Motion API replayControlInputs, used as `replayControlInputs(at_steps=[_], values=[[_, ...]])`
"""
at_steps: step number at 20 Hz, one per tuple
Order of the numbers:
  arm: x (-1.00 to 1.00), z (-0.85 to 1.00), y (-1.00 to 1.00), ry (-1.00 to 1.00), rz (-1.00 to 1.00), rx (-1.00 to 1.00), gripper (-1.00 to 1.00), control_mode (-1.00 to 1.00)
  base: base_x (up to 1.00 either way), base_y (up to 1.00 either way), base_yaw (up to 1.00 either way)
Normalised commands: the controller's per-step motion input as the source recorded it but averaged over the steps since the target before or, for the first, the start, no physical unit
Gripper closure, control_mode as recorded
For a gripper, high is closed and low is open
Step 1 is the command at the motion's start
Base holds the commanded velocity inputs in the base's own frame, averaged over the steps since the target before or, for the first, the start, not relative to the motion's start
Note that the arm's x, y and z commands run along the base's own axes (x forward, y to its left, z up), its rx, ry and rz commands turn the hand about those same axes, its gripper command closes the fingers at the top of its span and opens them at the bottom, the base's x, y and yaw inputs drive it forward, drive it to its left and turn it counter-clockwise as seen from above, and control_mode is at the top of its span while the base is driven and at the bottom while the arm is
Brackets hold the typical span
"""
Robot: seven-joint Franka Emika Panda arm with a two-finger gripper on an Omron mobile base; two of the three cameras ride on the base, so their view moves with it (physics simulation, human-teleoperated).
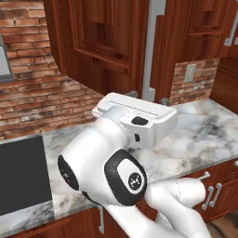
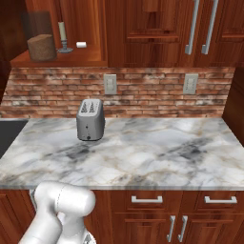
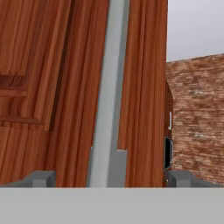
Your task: Pick the candle and jar from the dining table and place them in the open cabinet. Close the cabinet after placing the objects.
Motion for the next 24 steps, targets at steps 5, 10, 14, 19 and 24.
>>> replayControlInputs(at_steps=[5,10,14,19,24], values=[[0.23,0.0,-0.62,0.09,0.19,-0.01,-1.0,-1.0,0.0,0.0,0.0],[0.86,0.0,-0.21,0.19,0.14,-0.01,-1.0,-1.0,0.0,0.0,0.0],[0.87,0.0,-0.06,0.15,0.04,-0.02,-1.0,-1.0,0.0,0.0,0.0],[1.0,0.0,0.0,0.05,0.0,-0.03,-1.0,-1.0,0.0,0.0,0.0],[1.0,0.0,0.0,0.0,0.0,0.0,-1.0,-1.0,0.0,0.0,0.0]])
